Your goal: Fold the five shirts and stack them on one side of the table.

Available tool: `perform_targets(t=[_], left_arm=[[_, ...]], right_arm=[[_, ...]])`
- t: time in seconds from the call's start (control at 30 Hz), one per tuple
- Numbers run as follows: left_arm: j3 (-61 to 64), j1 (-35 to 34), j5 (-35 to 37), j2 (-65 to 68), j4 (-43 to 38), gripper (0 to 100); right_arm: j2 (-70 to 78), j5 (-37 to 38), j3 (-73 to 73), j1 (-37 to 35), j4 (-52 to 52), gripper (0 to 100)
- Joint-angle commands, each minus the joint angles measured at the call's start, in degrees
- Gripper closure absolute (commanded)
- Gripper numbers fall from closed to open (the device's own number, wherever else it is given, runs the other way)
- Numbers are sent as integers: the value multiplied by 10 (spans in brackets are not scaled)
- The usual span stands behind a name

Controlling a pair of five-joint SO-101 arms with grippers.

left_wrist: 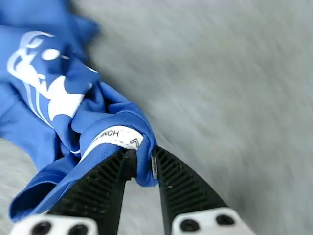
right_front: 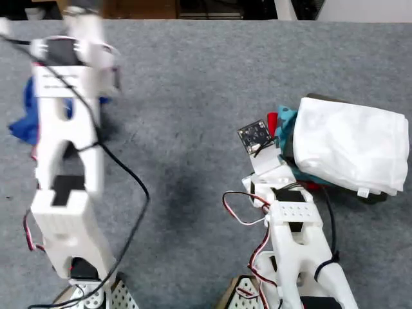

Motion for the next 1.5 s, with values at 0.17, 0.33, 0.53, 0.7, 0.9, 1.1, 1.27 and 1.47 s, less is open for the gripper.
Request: perform_targets(t=[0.17,0.33,0.53,0.7,0.9,1.1,1.27,1.47], left_arm=[[212,179,-4,-183,-25,982],[216,222,-4,-260,-21,982],[221,228,-4,-367,-19,981],[223,197,-3,-446,4,850],[228,74,45,-512,4,697],[242,-59,44,-514,4,696],[395,-141,44,-494,-26,696],[651,-193,47,-440,-196,696]], right_arm=[[-15,-1,-14,-5,-11,960],[-15,-1,-14,-5,-11,960],[-15,-2,-14,-5,-11,960],[-15,-2,-14,-5,-11,960],[-15,-2,-14,-5,-11,960],[-15,-2,-14,-5,-11,960],[-15,-2,-14,-5,-11,960],[-15,-3,-14,-5,-11,960]])
